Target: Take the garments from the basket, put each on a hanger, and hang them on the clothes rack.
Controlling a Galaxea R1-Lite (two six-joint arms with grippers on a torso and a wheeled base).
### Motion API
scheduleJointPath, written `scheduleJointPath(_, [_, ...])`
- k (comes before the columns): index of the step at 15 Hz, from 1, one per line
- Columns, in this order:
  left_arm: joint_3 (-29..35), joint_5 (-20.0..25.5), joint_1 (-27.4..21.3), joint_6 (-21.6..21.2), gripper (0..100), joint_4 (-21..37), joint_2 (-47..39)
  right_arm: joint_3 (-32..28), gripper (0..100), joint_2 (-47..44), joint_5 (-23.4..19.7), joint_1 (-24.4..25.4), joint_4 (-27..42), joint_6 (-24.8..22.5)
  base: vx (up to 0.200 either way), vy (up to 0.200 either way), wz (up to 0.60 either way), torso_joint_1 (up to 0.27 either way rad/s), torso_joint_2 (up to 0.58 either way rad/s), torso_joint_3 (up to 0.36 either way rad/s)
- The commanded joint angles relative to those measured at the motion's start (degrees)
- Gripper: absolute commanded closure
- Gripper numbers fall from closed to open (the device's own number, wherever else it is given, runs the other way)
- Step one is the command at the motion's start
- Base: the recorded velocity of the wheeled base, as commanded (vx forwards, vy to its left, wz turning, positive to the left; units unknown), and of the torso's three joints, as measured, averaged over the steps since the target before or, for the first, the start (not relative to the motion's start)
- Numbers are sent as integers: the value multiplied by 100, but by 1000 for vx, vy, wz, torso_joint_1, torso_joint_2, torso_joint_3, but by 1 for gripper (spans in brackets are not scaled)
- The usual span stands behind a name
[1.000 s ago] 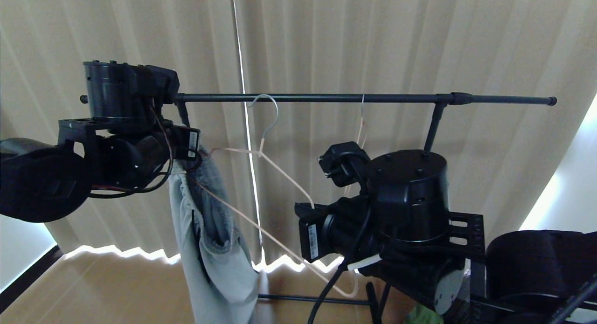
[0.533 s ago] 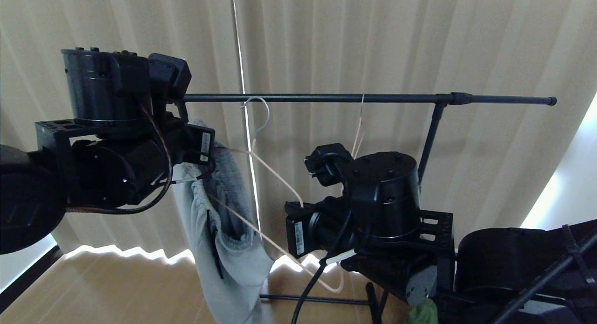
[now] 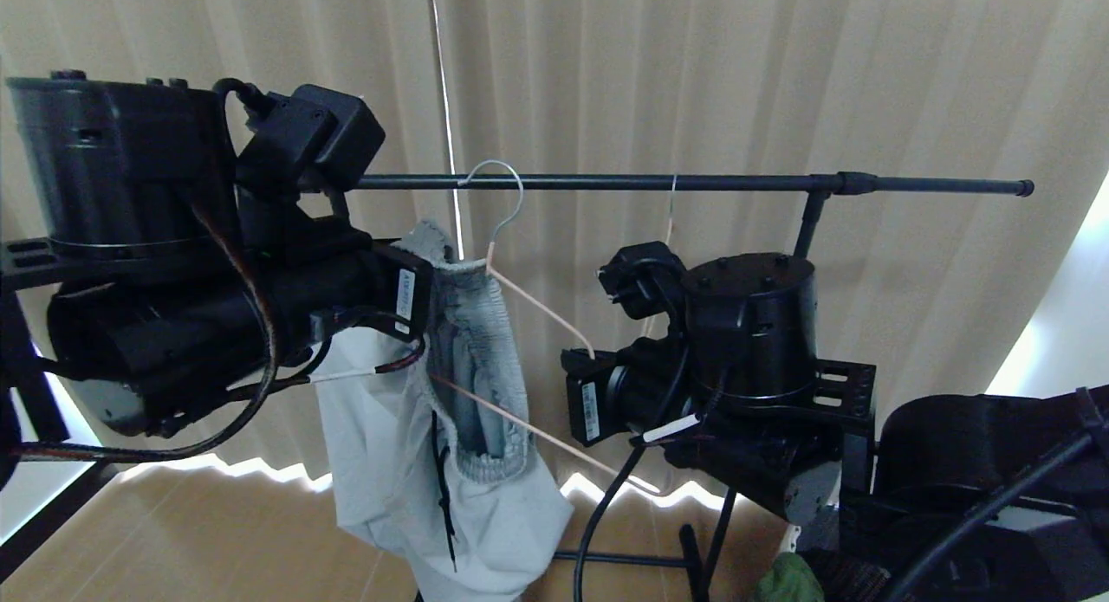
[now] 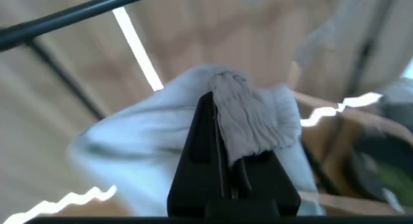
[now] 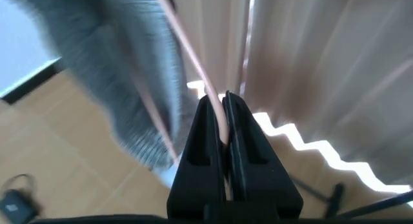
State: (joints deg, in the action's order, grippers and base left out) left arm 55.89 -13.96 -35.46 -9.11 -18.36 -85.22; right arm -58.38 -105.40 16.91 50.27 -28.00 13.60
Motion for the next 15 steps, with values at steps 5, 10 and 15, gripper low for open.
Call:
scheduleJointPath(5, [-474, 1053, 13, -250, 100, -10, 498, -15, 100, 503, -706, -334, -4, -367, 0, 0, 0, 0, 0, 0])
scheduleJointPath(10, [-747, 1053, 4, -267, 100, -10, 489, -77, 100, 617, -715, -369, -21, -411, 0, 0, 0, 0, 0, 0])
scheduleJointPath(15, [-826, 1053, -13, -267, 100, -10, 489, -77, 100, 670, -715, -369, -30, -420, 0, 0, 0, 0, 0, 0])
